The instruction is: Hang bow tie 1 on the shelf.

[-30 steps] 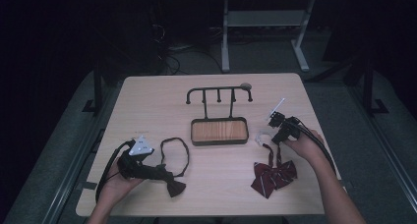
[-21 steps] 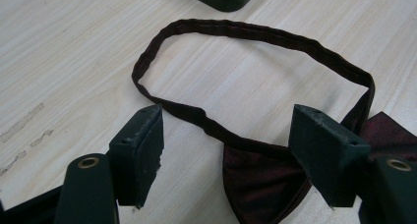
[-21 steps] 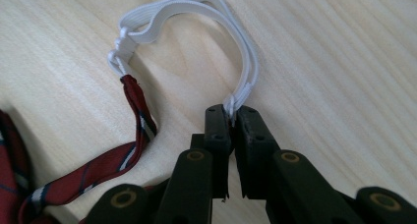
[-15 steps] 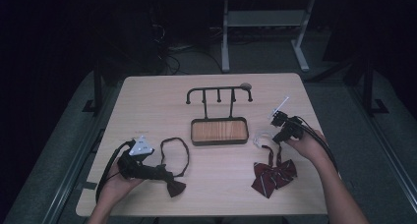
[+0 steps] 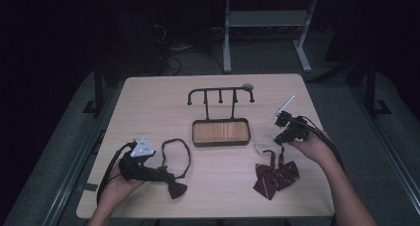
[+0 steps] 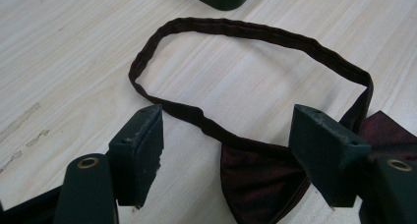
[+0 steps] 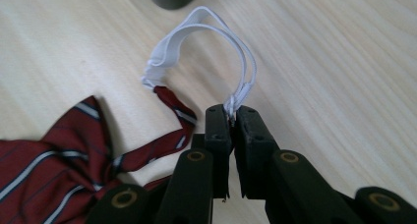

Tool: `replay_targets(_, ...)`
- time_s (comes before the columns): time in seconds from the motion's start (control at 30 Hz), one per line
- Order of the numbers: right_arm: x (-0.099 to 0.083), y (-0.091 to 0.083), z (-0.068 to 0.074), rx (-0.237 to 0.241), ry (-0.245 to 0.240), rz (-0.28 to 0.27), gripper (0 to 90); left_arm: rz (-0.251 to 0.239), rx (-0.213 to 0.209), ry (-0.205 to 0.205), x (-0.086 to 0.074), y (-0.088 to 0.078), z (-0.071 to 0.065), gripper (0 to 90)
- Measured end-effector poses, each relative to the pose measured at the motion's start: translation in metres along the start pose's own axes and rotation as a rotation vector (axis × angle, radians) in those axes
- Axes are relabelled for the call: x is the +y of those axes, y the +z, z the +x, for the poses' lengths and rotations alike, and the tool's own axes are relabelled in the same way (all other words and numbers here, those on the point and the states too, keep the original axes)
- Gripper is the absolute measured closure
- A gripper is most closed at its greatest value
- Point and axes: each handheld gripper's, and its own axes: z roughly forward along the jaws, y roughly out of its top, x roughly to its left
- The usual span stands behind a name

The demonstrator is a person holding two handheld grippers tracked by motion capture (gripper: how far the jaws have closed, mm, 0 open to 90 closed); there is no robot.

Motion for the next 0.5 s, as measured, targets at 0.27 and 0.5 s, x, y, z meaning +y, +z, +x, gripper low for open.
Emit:
replay_targets(0.27, 0.000, -0.013, 0.004, 0.034, -0.037, -0.018, 83.9, 0.000, -0.002, -0.002, 0.000, 0.000, 0.000, 29.6)
replay_targets(0.5, 0.001, -0.022, 0.009, 0.055, -0.061, -0.028, 83.9, 0.001, -0.003, -0.003, 0.000, 0.000, 0.000, 29.6)
